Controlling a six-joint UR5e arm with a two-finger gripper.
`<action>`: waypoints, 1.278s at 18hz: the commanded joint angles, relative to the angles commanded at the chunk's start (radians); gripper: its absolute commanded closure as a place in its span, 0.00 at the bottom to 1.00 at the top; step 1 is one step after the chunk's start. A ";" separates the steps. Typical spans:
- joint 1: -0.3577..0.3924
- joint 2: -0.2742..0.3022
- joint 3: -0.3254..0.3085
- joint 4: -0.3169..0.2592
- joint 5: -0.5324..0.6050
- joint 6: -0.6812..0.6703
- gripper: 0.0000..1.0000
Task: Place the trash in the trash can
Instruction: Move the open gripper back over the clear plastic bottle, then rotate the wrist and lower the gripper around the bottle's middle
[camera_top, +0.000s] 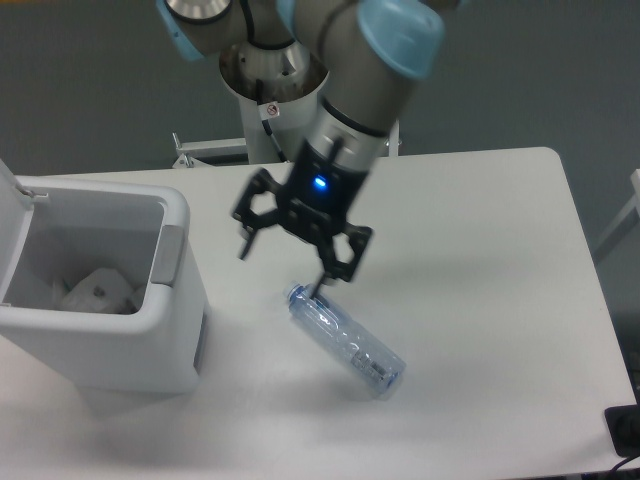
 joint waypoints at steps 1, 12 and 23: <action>0.005 -0.014 0.000 0.000 0.000 -0.002 0.01; 0.011 -0.212 0.113 -0.006 0.098 -0.288 0.01; -0.057 -0.337 0.198 -0.009 0.302 -0.583 0.00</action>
